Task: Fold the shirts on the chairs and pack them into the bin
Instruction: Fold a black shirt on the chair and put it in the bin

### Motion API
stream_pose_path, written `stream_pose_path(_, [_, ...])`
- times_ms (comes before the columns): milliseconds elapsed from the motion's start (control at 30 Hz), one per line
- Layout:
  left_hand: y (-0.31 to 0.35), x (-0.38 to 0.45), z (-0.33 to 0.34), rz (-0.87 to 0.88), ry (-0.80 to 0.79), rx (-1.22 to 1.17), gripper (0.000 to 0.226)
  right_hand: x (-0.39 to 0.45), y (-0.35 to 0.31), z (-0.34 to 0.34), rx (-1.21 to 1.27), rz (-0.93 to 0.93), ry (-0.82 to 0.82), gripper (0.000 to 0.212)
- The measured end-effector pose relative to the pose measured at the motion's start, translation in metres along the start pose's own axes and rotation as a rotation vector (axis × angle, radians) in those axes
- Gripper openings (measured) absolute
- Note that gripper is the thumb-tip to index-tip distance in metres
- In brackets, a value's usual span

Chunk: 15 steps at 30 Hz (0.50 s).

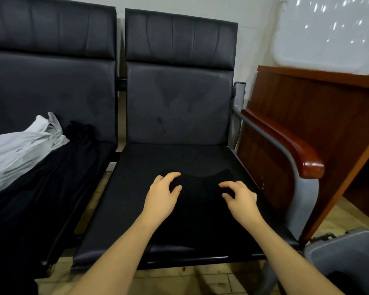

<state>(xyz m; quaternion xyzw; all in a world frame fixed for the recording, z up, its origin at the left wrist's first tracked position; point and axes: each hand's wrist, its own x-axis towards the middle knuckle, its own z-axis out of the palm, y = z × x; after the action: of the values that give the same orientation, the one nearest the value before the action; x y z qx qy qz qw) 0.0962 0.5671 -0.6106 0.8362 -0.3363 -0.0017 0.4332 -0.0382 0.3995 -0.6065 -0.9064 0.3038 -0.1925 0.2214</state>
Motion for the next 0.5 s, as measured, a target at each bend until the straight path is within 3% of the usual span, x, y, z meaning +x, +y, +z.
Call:
stream_pose_path(167, [0.031, -0.005, -0.007, 0.13, 0.045, -0.064, 0.038, -0.019, 0.0, -0.023, 0.088, -0.153, 0.131, 0.031])
stream_pose_path(300, [0.052, -0.005, -0.005, 0.176, 0.069, -0.148, 0.034, -0.031, 0.003, -0.049, 0.081, -0.165, 0.185, 0.031])
stream_pose_path(500, [0.105, -0.004, 0.019, 0.327, 0.054, -0.22, 0.032, -0.047, 0.023, -0.109, 0.032, -0.227, 0.392, 0.031])
